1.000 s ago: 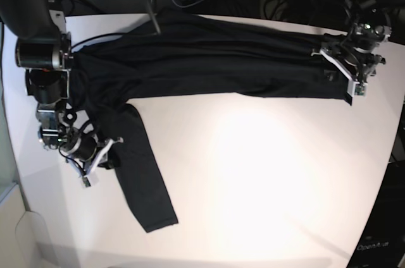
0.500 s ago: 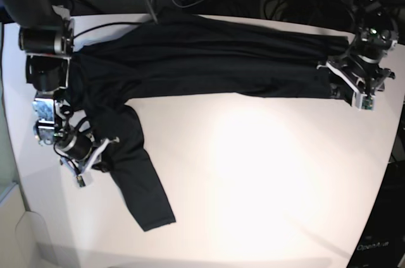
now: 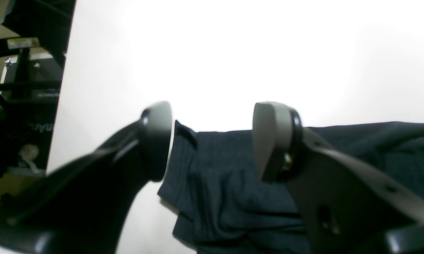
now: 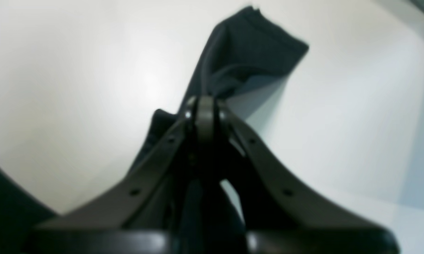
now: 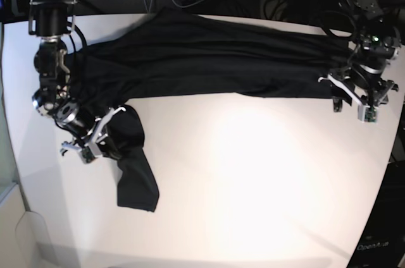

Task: Fold the T-shirt properly
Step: 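Fold the sleeve up onto the shirt body with the right gripper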

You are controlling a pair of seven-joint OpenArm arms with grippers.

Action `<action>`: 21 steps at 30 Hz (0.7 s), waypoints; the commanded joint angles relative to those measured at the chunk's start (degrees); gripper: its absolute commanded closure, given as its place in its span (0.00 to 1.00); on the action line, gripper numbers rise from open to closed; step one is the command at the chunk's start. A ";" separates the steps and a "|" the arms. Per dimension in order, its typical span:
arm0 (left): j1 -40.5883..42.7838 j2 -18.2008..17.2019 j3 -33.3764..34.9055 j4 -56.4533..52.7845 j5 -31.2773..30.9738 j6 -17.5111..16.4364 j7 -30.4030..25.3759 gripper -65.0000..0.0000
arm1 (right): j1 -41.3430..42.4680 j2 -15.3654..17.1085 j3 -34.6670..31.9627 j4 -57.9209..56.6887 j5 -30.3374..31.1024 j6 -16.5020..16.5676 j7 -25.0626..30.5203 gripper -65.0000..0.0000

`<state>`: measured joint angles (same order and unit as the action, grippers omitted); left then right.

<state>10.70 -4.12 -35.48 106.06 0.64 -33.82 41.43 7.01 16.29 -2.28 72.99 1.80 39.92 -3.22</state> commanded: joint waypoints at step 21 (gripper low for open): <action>-2.13 -0.85 1.42 0.36 -0.69 0.11 -1.21 0.46 | -13.47 -5.79 -5.58 36.15 0.70 0.08 -20.64 1.00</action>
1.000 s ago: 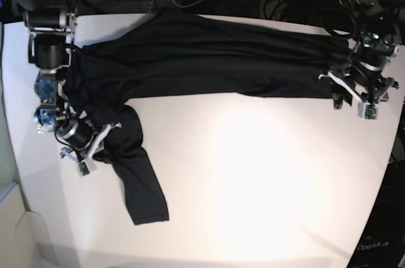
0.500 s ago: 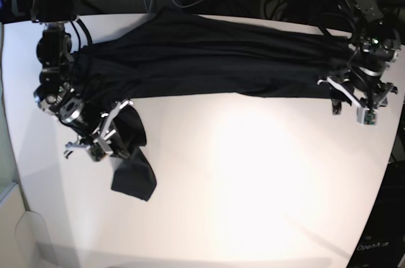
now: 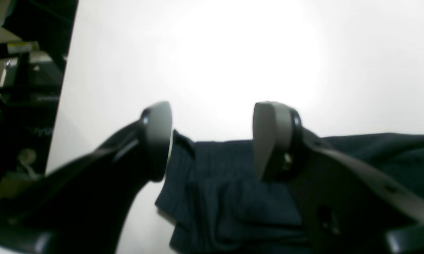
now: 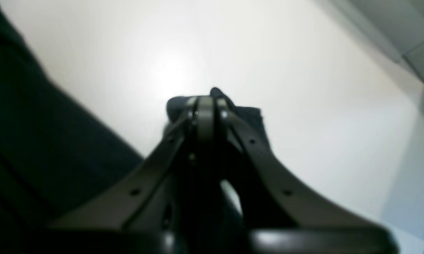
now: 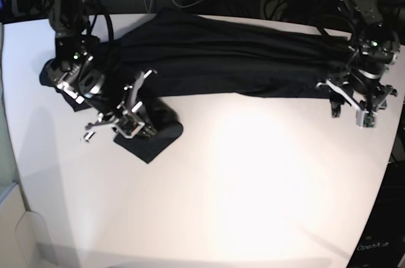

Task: Fold the T-shirt properly
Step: 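Fold the sleeve up onto the shirt body with the right gripper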

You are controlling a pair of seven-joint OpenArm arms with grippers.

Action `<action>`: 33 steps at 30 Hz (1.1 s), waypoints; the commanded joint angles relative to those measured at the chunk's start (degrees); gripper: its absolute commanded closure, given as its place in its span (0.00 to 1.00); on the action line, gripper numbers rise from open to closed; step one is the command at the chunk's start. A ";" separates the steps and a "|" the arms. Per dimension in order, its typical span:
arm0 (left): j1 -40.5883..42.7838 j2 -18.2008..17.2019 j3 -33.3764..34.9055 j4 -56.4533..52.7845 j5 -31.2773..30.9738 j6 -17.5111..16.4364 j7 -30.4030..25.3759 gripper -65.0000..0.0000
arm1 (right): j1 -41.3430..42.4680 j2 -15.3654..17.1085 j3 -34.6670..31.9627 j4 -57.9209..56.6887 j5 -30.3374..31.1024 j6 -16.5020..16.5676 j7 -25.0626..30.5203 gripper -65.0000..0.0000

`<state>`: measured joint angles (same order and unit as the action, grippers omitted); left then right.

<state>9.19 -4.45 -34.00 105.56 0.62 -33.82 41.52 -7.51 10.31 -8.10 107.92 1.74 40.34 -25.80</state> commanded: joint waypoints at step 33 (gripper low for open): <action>-3.17 -0.87 5.21 -3.62 -0.14 0.11 -1.39 0.46 | -11.17 -0.33 -16.21 4.39 0.77 -0.34 1.85 1.00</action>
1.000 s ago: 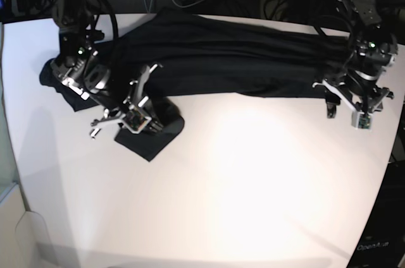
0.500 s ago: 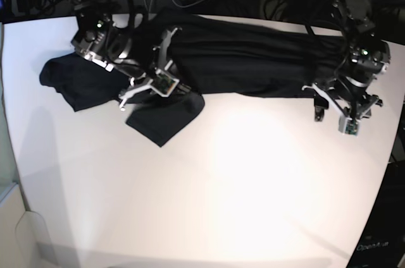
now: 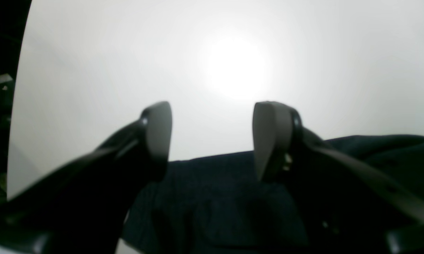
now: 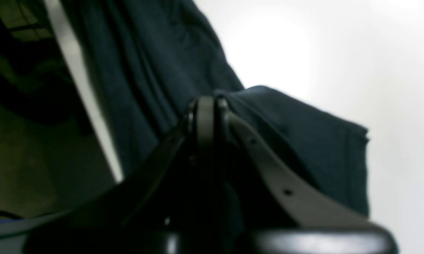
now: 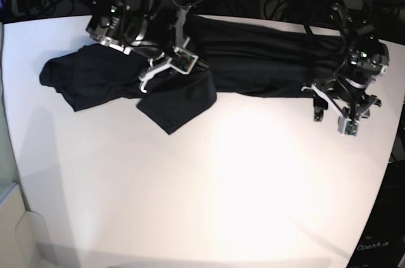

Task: Fold the T-shirt properly
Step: 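Fold the sleeve up onto the shirt body with the right gripper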

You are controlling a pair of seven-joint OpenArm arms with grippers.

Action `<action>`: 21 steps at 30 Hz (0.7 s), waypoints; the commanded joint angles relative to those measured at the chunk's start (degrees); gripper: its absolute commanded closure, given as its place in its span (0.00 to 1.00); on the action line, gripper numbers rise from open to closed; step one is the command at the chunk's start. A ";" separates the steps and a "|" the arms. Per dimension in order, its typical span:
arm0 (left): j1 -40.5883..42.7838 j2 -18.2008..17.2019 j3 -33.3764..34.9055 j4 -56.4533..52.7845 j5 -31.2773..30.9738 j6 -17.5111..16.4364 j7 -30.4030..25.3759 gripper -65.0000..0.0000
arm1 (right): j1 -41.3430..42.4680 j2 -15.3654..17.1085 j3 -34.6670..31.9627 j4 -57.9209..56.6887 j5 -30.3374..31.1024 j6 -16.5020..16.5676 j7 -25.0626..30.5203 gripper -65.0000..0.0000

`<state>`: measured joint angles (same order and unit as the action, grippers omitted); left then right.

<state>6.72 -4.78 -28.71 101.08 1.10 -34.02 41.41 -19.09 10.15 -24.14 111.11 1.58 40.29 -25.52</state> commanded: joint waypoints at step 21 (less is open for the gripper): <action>-0.70 -0.54 -0.08 1.30 -1.06 0.31 -1.19 0.46 | -0.82 -0.09 -2.36 -0.47 0.92 -0.29 0.86 0.94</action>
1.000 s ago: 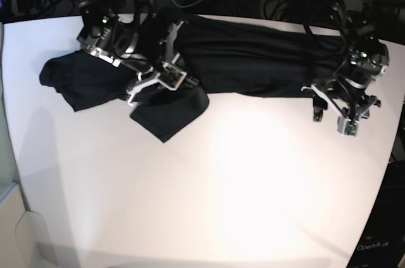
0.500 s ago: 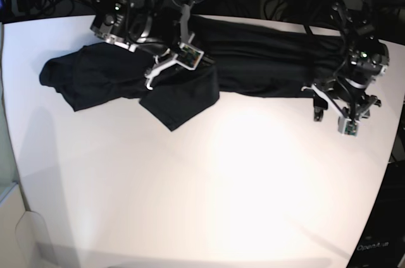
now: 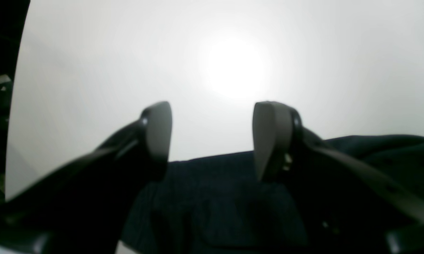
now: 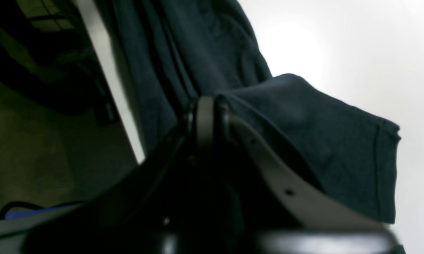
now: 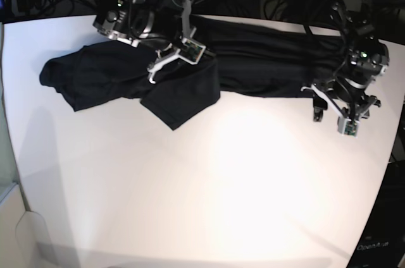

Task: Fold the T-shirt properly
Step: 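Fold the sleeve up onto the shirt body with the right gripper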

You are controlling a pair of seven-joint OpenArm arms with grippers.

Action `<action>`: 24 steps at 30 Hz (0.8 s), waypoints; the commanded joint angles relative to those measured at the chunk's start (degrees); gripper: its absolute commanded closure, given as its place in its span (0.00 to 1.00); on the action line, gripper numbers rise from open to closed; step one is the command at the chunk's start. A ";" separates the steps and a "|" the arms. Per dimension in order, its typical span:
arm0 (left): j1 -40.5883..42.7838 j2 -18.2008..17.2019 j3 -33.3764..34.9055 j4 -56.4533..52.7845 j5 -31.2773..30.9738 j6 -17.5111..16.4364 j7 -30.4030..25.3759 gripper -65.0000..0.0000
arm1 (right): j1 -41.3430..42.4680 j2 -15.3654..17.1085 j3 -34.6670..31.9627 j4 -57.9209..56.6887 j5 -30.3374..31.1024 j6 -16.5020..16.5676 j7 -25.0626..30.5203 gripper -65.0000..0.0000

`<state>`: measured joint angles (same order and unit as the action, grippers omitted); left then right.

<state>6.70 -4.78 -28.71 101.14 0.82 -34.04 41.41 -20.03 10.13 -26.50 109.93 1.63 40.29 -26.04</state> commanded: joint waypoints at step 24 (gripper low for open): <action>-3.84 -0.54 13.19 1.58 -0.86 0.15 -1.19 0.46 | 1.17 0.02 12.30 0.71 0.79 -0.29 -3.63 0.28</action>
<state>4.16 -4.89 -15.51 101.41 0.67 -34.04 41.74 -19.22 10.07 -14.37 109.71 1.91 40.29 -30.87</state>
